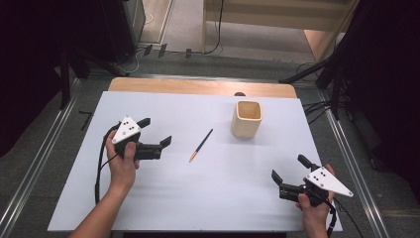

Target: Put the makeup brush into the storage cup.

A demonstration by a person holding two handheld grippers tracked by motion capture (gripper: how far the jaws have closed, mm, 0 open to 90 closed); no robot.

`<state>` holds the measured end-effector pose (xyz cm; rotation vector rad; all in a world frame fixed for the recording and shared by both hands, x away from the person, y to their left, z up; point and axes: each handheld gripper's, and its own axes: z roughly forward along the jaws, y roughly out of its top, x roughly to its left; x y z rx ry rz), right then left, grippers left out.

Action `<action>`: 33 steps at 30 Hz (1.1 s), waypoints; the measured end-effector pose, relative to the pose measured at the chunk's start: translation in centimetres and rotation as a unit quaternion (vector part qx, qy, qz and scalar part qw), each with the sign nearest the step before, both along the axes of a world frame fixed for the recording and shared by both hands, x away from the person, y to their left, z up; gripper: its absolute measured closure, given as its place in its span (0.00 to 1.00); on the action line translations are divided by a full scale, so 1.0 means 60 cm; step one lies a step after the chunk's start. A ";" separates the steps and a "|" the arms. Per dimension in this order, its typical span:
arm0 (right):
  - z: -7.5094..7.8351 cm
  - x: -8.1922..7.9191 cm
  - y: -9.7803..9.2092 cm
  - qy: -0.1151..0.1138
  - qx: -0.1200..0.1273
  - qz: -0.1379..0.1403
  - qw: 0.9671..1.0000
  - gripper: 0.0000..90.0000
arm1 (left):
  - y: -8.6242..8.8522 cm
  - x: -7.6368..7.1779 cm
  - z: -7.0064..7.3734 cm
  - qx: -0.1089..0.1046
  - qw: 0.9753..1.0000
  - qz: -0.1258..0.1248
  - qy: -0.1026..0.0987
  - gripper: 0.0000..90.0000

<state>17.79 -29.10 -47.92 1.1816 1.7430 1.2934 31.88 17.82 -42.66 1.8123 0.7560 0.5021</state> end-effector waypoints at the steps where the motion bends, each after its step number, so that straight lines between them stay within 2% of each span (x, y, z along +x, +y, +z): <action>1: 0.000 0.000 0.000 0.000 0.000 0.000 1.000 0.00 | -0.004 0.003 0.000 0.002 1.000 -0.003 0.001 0.06; 11: -0.002 0.000 0.004 0.002 -0.004 0.003 1.000 0.00 | -0.043 0.029 0.005 0.026 0.999 -0.024 0.017 0.06; 16: -0.003 0.000 0.005 0.001 -0.008 0.004 1.000 0.00 | -0.065 0.044 0.005 0.040 0.998 -0.039 0.034 0.06; 23: -0.004 0.001 0.005 0.002 -0.008 0.005 1.000 0.00 | -0.091 0.062 0.012 0.056 0.996 -0.051 0.049 0.06; 25: -0.005 0.001 0.006 0.004 -0.008 0.006 1.000 0.00 | -0.102 0.070 0.016 0.068 0.995 -0.054 0.054 0.07; 28: -0.005 0.001 0.006 0.003 -0.009 0.007 1.000 0.00 | -0.110 0.076 0.018 0.075 0.994 -0.055 0.057 0.07; 33: -0.006 0.001 0.006 0.004 -0.010 0.007 1.000 0.00 | -0.129 0.091 0.016 0.100 0.991 -0.060 0.072 0.07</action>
